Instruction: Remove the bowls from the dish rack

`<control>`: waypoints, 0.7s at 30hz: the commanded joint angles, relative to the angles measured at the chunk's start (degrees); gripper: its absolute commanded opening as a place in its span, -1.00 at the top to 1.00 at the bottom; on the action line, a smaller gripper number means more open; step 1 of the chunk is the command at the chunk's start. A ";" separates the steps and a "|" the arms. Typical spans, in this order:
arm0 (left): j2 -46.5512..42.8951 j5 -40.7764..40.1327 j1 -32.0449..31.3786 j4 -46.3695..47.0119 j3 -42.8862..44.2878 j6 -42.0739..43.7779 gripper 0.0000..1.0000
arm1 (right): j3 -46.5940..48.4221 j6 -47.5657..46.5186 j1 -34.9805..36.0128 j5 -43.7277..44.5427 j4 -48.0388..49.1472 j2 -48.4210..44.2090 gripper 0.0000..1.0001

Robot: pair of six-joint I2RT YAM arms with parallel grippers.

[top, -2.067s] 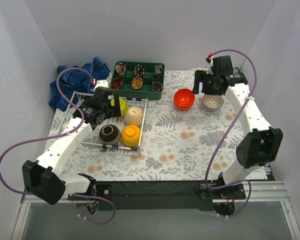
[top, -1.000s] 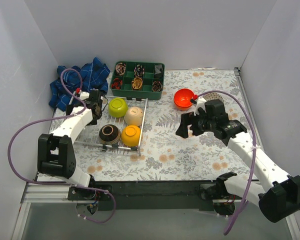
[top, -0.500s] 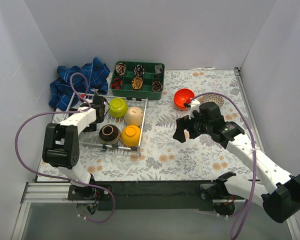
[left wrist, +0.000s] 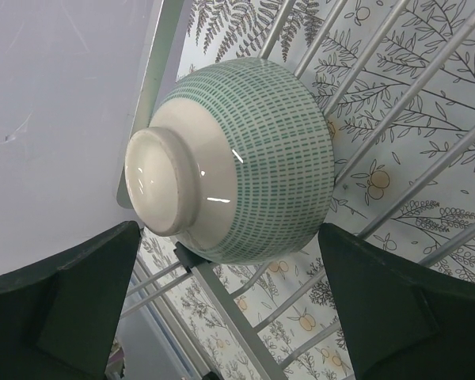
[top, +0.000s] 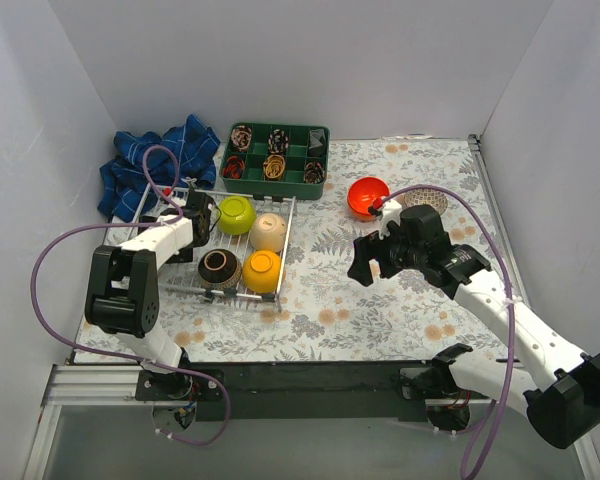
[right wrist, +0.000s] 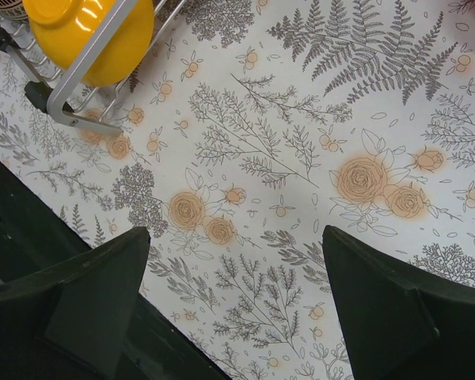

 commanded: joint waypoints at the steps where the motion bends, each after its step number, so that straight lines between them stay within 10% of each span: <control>1: 1.37 0.55 0.25 1.87 -1.31 0.68 -0.96 | -0.56 -1.05 0.11 0.40 1.00 -1.53 -0.97; 21: 1.45 7.32 -4.40 -3.66 8.62 -2.92 -0.03 | -1.79 -1.93 0.20 1.28 1.09 -2.58 -0.97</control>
